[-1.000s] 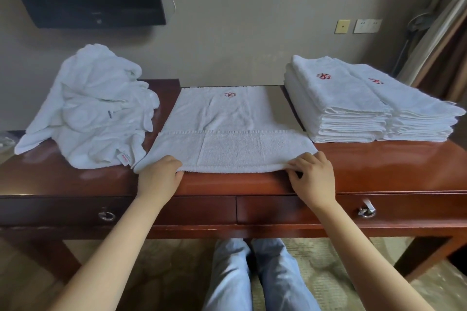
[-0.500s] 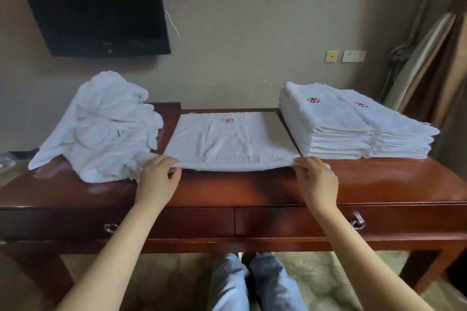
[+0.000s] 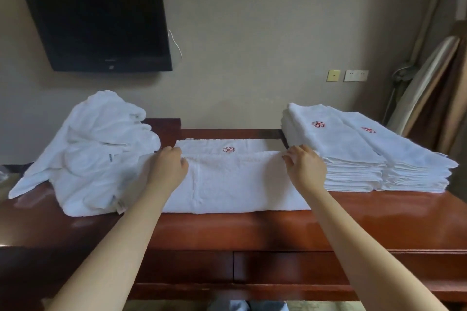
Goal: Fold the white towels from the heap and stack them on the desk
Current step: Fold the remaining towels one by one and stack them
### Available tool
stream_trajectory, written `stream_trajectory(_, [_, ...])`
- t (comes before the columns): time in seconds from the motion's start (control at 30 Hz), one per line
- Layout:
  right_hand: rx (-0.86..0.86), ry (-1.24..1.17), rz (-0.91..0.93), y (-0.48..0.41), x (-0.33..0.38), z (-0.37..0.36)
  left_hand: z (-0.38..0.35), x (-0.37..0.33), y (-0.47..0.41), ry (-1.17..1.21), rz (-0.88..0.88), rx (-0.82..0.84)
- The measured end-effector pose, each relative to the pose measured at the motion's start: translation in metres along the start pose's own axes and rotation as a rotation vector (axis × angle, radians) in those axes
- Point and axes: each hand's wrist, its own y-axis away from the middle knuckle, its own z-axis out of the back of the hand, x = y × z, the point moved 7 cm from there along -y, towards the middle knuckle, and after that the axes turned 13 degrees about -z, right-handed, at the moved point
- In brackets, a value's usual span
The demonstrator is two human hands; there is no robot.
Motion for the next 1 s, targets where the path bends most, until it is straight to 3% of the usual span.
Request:
stream_trajectory(0.17, [0.128, 0.173, 0.002, -0.035, 0.002, -0.053, -0.056, 0.018, -0.043, -0.057, 0.029, 0.231])
stream_trajectory(0.53, [0.408, 0.288, 0.017, -0.049, -0.014, -0.127, -0.123, 0.040, -0.067, -0.164, 0.107, 0.494])
stream_trajectory(0.7, [0.416, 0.221, 0.001, -0.037, -0.012, -0.129, -0.110, 0.018, -0.065, -0.353, 0.070, 0.405])
stream_trajectory(0.83, [0.449, 0.081, 0.071, -0.016, 0.011, -0.132, -0.130, -0.030, -0.063, -0.035, -0.091, 0.327])
stream_trajectory(0.9, [0.491, 0.067, 0.117, -0.007, 0.020, -0.138, -0.151, -0.034, -0.053, 0.109, -0.078, 0.434])
stream_trajectory(1.0, [0.604, 0.103, 0.122, -0.008, 0.012, -0.152, -0.177, -0.010, -0.030, 0.079, -0.010, 0.601])
